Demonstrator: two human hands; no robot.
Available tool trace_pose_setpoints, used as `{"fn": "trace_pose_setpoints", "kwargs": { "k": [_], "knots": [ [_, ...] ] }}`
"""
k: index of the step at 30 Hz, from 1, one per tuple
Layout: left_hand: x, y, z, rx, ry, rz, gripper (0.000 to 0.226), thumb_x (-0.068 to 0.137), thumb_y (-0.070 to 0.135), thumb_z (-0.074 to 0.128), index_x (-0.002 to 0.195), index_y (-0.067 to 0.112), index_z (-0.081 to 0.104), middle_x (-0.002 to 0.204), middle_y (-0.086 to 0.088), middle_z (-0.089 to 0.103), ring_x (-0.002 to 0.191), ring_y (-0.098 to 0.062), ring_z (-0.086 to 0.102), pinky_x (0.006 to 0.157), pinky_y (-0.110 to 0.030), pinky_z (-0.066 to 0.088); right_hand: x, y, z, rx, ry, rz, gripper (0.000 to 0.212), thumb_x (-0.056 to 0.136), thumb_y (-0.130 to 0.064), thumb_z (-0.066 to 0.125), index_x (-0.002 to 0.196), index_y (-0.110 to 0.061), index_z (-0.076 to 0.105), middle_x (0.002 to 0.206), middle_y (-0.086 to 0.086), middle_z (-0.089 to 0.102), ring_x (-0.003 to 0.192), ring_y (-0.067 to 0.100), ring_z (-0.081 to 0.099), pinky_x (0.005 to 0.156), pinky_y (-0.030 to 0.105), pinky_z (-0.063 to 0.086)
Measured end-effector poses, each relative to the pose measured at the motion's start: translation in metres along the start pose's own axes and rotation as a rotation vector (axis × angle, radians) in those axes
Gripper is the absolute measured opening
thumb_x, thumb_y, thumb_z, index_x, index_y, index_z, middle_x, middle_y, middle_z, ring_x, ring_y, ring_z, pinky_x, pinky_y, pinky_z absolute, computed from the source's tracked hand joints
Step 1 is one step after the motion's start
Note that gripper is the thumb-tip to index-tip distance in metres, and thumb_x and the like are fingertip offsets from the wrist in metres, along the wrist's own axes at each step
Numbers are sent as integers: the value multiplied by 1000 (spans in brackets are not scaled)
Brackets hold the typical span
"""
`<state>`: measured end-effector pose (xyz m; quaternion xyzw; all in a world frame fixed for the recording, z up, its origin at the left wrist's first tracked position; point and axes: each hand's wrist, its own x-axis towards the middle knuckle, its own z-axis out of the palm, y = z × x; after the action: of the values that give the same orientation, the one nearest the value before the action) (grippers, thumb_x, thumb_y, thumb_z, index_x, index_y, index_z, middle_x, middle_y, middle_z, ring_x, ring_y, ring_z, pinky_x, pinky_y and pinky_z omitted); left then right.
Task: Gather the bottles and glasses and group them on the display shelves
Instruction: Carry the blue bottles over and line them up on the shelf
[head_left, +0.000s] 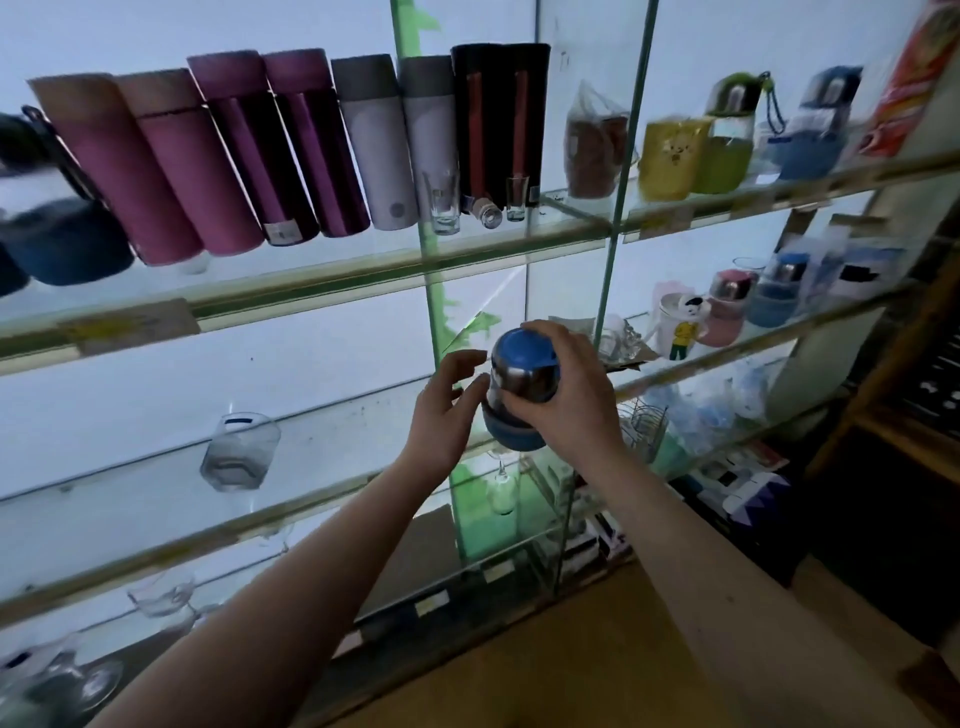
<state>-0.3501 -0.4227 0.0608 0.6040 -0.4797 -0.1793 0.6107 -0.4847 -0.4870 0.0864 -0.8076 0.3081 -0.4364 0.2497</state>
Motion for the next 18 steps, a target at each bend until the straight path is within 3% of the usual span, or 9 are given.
{"fn": "trace_pose_setpoints", "kwargs": {
  "k": [5, 8, 18],
  "knots": [
    [-23, 39, -16, -90, -68, 81, 35, 85, 42, 52, 108, 17, 58, 104, 9, 63, 99, -2, 57, 88, -21, 44, -13, -38, -13, 33, 49, -66, 66, 67, -32, 81, 124, -36, 47, 119, -7, 53, 109, 17, 52, 80, 33, 48],
    [-26, 57, -27, -118, -60, 131, 33, 86, 34, 53, 108, 10, 56, 103, 5, 62, 94, -1, 58, 83, -15, 45, -12, -60, -16, 41, 82, -108, 66, 66, -31, 80, 123, -36, 47, 118, -10, 54, 107, 16, 53, 78, 31, 47],
    [-6, 96, -140, -90, 90, 207, 15, 89, 26, 57, 97, 13, 56, 89, 9, 62, 78, 3, 56, 70, -10, 43, 24, -160, 45, 280, 139, -146, 82, 59, -34, 83, 127, -32, 38, 116, -7, 58, 105, 18, 59, 84, 39, 52]
  ]
}}
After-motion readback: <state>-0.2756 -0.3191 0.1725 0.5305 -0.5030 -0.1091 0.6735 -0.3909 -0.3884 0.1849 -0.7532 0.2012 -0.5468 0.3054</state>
